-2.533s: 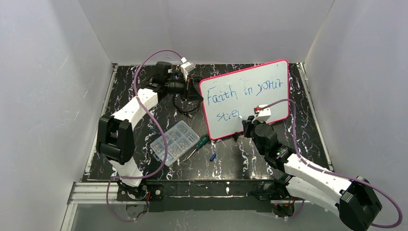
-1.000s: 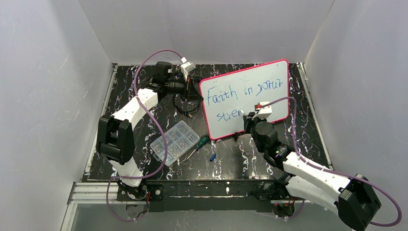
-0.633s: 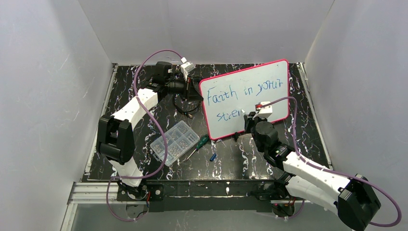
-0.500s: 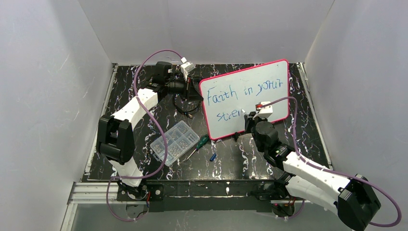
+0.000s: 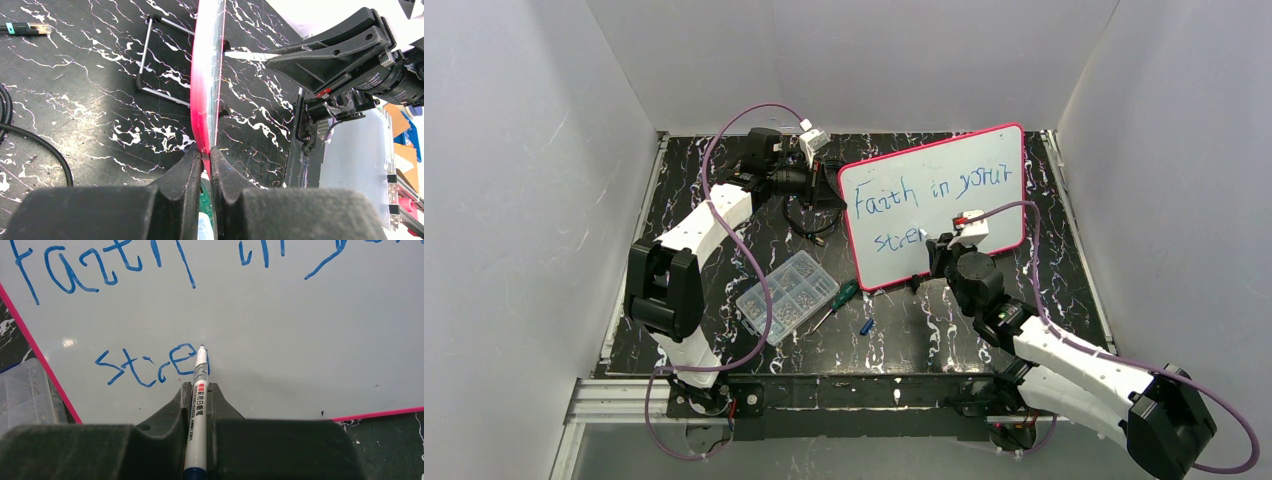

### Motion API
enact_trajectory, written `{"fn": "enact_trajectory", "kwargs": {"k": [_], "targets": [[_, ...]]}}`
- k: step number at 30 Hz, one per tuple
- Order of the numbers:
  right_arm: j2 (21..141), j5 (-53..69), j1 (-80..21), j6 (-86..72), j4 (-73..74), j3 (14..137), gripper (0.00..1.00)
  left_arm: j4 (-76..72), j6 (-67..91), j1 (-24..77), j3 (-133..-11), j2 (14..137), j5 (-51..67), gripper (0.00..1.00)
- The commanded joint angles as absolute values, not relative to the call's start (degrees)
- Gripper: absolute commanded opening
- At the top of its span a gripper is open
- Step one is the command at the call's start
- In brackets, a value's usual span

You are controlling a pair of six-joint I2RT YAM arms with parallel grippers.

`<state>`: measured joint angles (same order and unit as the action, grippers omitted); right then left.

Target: Write a sentence on the whiteboard

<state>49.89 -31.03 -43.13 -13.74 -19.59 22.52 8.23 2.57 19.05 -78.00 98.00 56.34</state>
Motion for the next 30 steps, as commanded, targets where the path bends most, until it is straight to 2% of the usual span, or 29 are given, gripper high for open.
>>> {"fn": "enact_trajectory", "kwargs": {"k": [1,30], "targets": [[50.5,-32.1,-42.9,-13.8,-21.7,23.3,0.01,9.1,2.1,19.5,-79.6,95.9,58.4,0.00],[51.5,-36.1,-42.8,-14.2,-21.5,22.3,0.01,9.0,2.0,19.5,-79.6,96.0,58.4,0.00]]}}
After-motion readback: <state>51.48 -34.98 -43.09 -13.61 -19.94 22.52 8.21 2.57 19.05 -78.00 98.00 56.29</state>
